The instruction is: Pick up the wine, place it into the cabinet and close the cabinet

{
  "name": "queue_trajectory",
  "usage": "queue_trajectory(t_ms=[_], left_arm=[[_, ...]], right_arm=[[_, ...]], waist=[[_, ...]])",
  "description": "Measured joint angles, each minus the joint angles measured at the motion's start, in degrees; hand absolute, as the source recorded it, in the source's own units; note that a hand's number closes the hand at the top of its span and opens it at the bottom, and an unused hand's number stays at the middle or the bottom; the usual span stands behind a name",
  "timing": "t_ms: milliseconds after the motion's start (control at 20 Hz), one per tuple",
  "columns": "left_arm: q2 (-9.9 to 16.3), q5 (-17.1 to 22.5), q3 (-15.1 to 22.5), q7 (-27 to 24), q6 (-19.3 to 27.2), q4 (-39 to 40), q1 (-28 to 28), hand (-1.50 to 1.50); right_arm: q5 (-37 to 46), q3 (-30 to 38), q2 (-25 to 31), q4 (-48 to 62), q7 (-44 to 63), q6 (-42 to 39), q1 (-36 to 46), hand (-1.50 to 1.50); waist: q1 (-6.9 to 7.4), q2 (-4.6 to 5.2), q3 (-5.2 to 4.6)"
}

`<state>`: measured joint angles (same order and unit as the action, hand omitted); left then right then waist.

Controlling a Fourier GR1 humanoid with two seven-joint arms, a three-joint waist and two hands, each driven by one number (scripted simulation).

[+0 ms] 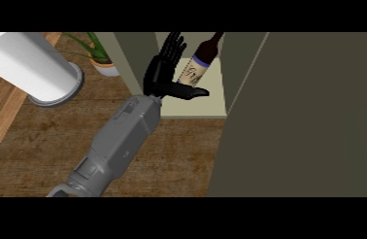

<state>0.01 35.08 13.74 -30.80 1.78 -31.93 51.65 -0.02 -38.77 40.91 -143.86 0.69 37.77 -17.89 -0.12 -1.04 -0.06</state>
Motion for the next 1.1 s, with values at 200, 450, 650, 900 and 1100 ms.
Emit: queue_trajectory(t_ms=[200, 450, 650, 900, 1100], left_arm=[[-0.01, 0.35, 3.00, 1.14, 1.13, -7.23, -6.99, -1.50], [0.78, -0.07, 6.89, 3.03, 2.87, -17.95, -16.31, -1.50], [1.38, -0.71, 9.82, 4.36, 4.59, -27.02, -24.55, -1.50], [4.66, -0.08, 11.11, 6.91, 5.04, -38.49, -33.26, -1.50], [7.49, 0.89, 11.25, 6.74, 3.10, -45.04, -39.98, -1.50]], right_arm=[[0.05, -0.23, 0.32, -0.05, 0.09, 0.55, -0.30, -1.50], [0.02, 0.84, 0.74, -0.01, 0.97, 0.90, 0.32, -1.50], [0.12, 0.50, 1.34, -0.15, 1.01, 1.35, 0.26, -1.50], [0.29, 0.52, 2.64, -0.22, 0.98, 1.31, 0.36, -1.50], [0.34, 0.63, 4.85, -0.32, 0.65, -0.18, 0.41, -1.50]], waist=[[0.59, -0.12, 0.00], [1.16, 0.00, 0.02], [1.18, -0.05, 0.01], [0.76, 0.23, 0.01], [0.40, 0.41, 0.01]])
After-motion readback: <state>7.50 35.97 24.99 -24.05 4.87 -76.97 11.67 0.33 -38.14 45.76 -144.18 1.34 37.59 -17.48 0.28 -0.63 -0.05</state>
